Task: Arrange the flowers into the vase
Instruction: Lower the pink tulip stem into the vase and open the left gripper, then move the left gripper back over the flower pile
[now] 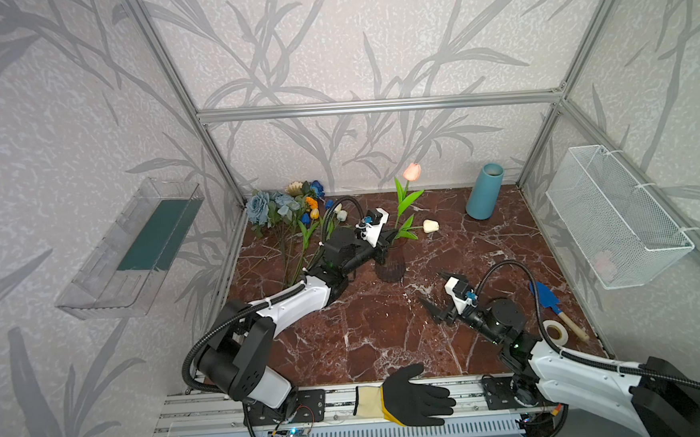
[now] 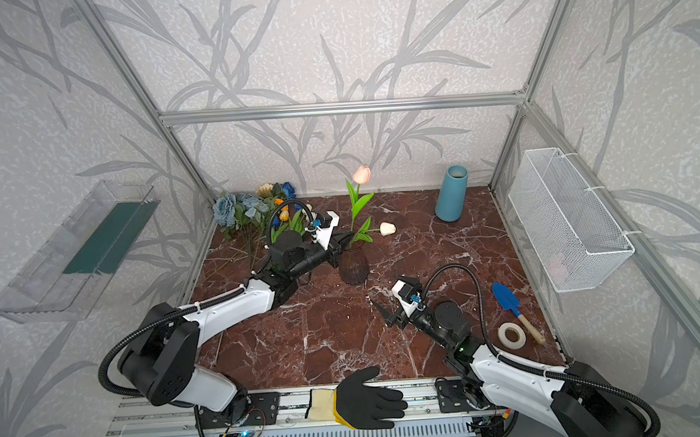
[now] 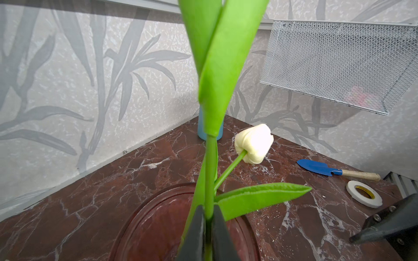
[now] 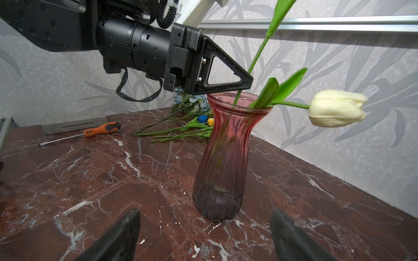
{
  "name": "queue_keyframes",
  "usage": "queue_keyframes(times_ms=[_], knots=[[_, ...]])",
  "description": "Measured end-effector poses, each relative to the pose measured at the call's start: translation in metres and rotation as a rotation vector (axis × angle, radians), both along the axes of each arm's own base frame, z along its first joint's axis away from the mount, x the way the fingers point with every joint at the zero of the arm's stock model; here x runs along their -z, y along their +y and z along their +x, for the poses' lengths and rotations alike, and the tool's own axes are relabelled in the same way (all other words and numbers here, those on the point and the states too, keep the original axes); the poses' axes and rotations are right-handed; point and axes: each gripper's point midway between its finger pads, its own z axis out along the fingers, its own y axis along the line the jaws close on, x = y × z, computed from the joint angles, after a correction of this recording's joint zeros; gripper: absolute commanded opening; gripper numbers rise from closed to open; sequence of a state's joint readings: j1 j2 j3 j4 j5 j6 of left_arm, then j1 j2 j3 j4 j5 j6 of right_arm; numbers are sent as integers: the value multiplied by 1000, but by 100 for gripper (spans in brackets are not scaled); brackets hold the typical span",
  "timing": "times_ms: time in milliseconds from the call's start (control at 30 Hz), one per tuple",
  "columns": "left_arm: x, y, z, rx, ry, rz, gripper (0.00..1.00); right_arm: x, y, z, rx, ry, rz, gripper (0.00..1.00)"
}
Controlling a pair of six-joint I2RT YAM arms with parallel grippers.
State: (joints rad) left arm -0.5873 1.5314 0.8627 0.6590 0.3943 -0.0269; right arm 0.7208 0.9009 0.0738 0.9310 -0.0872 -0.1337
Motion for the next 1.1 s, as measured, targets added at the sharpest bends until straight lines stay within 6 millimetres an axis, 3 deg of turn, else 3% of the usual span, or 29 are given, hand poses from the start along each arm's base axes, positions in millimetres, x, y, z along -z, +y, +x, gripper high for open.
queue_keyframes(times_ms=[267,633,767,967,1100], knots=[[0,1,1,-13,-11,6,21,0,0,0,0,0,0,90],[4,14,-7,-48,-5,53,40,-2,0,0,0,-5,5,91],[-4,26,-16,-71,-22,70,43,-5,-1,-1,0,-13,11,90],[-29,66,-7,-259,-82,84,46,-6,-1,-1,-1,-15,14,90],[-10,121,30,-478,8,148,46,-5,-1,-1,-1,-14,13,90]])
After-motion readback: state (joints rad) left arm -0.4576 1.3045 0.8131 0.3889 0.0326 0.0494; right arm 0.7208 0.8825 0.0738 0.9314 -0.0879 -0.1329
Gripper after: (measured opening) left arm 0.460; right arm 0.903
